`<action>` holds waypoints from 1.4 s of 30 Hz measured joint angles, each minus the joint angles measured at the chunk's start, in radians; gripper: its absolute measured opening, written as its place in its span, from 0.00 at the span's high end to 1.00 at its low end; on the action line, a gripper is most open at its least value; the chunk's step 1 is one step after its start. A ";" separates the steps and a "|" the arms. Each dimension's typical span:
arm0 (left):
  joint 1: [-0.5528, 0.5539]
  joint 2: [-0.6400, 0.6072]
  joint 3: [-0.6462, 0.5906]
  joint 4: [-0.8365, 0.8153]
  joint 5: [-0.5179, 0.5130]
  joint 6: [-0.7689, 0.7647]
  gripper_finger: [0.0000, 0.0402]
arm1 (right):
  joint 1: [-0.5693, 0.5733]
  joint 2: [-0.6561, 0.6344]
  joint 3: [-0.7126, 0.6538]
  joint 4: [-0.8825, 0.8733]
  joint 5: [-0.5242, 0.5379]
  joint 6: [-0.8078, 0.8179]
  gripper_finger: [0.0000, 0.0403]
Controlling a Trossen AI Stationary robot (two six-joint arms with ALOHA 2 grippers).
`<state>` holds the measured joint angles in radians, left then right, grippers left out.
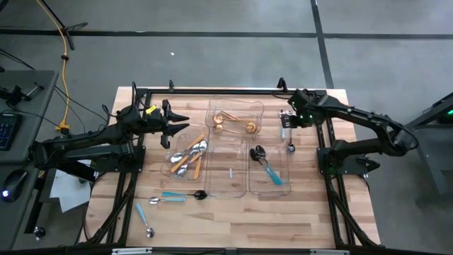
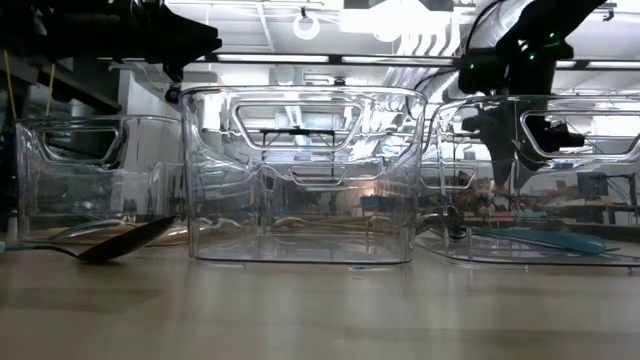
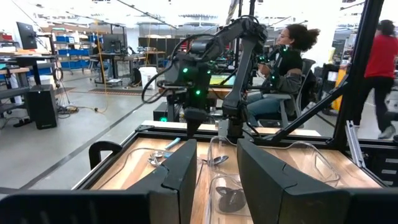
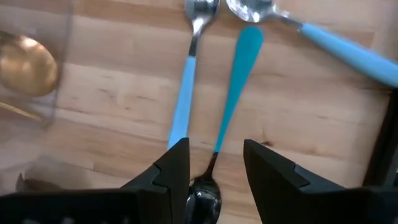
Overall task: Sort silverware by color (type)
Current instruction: Put the blue spoon into the right transparent bin
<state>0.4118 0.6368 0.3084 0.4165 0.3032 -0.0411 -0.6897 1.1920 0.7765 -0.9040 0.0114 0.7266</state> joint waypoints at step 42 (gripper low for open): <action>0.000 0.000 0.000 0.000 0.000 0.000 0.74 | -0.028 0.401 0.001 0.109 -0.061 -0.150 0.96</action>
<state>0.4118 0.6365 0.3084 0.4164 0.3035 -0.0414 -0.7177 1.5926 0.7779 -0.7953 -0.0493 0.5769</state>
